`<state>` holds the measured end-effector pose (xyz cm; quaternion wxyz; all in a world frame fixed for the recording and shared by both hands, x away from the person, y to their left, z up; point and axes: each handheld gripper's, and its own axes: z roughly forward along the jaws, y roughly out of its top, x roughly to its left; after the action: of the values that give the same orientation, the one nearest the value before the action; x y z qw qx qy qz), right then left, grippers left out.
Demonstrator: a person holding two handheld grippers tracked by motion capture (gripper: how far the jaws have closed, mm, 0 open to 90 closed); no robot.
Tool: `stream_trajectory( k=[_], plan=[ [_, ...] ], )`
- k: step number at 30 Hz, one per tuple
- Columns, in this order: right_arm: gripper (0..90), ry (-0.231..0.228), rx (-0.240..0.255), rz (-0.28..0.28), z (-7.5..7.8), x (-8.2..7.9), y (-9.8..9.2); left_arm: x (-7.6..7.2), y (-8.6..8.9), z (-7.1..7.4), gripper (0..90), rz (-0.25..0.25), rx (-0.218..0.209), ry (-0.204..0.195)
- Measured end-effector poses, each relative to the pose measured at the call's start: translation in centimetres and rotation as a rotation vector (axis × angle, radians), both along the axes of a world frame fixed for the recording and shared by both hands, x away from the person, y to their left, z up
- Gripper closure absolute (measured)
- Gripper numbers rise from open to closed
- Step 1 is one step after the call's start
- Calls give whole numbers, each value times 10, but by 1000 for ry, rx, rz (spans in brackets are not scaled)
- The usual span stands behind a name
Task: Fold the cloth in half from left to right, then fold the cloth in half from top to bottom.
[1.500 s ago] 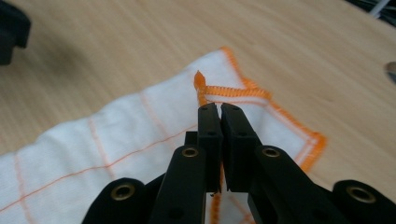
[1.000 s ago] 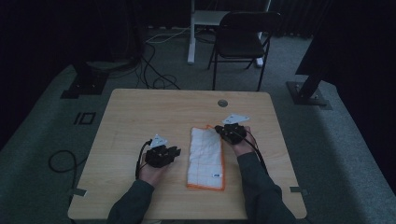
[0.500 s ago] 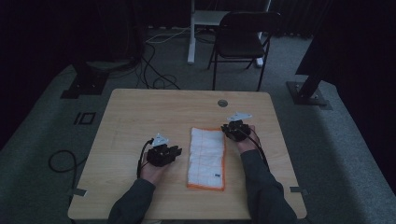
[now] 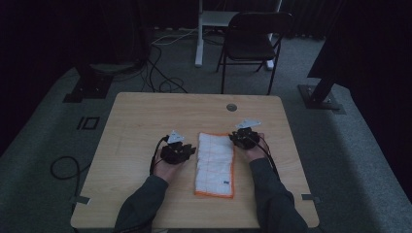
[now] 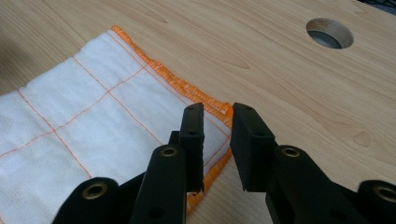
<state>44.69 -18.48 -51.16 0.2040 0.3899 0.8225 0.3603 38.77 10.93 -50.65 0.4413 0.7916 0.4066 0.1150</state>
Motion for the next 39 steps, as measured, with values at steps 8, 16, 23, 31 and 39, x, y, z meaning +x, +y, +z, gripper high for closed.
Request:
stream_trajectory(
  k=[8,16,23,31,39],
  plan=[
    [745,2,5,0,0,0,0,14,-13,3,670,-13,10,-15],
    [741,3,4,3,-1,0,0,23,-22,0,642,-20,28,-18],
    [739,7,2,5,-3,1,1,30,-29,-3,623,-7,39,-17],
    [737,16,3,-4,-6,5,0,40,-37,-8,601,9,59,-14],
    [754,27,1,-3,-10,7,0,48,-45,-19,592,28,82,2]
  ],
)
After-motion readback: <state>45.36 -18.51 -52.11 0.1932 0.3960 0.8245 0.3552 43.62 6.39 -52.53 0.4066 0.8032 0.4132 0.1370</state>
